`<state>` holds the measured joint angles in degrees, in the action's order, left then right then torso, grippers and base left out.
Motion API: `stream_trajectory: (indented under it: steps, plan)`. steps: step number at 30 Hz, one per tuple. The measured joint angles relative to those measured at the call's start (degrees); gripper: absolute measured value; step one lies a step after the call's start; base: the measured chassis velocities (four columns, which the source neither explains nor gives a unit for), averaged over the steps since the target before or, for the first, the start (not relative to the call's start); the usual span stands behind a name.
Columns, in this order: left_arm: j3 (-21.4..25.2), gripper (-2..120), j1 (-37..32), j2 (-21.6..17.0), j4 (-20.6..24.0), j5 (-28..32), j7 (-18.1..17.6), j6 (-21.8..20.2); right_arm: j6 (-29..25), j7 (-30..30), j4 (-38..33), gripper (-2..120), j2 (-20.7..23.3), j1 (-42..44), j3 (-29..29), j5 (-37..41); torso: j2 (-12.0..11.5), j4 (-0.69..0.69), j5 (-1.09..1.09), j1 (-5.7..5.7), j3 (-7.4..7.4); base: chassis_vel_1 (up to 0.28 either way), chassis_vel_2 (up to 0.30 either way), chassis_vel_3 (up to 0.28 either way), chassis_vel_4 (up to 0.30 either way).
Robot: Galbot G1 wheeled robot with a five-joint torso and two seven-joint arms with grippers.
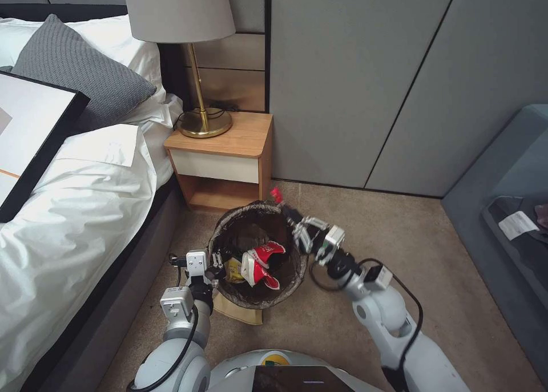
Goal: Pick up the trash bin, then pick up the garbage from the floor and place it into the trash bin.
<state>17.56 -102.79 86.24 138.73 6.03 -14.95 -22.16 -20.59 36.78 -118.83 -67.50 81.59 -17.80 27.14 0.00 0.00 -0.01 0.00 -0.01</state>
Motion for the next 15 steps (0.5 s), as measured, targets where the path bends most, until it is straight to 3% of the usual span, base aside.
stream_trajectory:
  steps: [5, 15]
  plan:
    - [0.0, 2, 0.0, 0.0, 0.0, 0.0, 0.0, 0.0, 0.0, 3.2, 0.7, 0, 2.8, 1.9, 3.9, -1.4, 0.0, 0.0, 0.0, 0.0, 0.0, 0.0, 0.0, 0.0, 0.0]
    - [0.0, 2, 0.0, 0.0, 0.0, 0.0, 0.0, 0.0, -1.0, 3.1, 6.5, 1, 1.2, 1.2, 6.1, -5.8, 0.0, 0.0, 0.01, 0.0, 0.0, 0.0, 0.0, 0.0, 0.0]
